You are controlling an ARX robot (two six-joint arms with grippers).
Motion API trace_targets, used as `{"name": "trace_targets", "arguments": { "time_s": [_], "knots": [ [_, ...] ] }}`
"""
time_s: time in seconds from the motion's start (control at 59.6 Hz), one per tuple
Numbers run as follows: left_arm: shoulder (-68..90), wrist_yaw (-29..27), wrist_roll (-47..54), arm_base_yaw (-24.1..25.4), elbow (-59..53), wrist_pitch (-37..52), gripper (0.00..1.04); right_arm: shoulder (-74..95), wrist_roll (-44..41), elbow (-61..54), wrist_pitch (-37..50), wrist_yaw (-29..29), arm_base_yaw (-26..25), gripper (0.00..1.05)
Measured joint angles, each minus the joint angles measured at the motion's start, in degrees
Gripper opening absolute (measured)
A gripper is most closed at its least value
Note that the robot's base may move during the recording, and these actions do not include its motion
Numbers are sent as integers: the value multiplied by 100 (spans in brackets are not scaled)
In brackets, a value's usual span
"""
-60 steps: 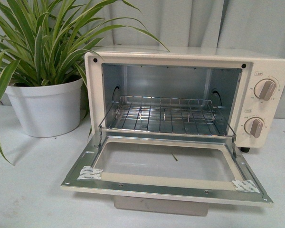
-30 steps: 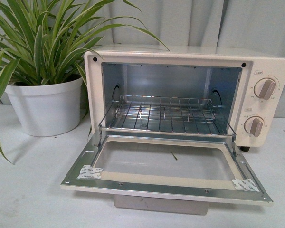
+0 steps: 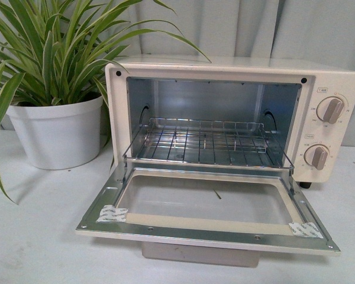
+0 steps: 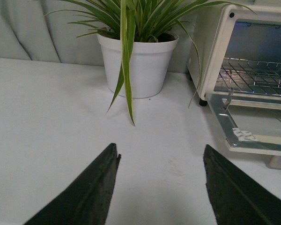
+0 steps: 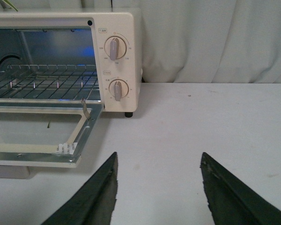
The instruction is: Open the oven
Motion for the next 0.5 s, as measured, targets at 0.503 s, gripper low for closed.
{"name": "trace_targets", "arguments": {
  "time_s": [0.503],
  "knots": [
    [0,0,7,0,0,0,98,0,2,0,0,0,0,95]
  ]
}}
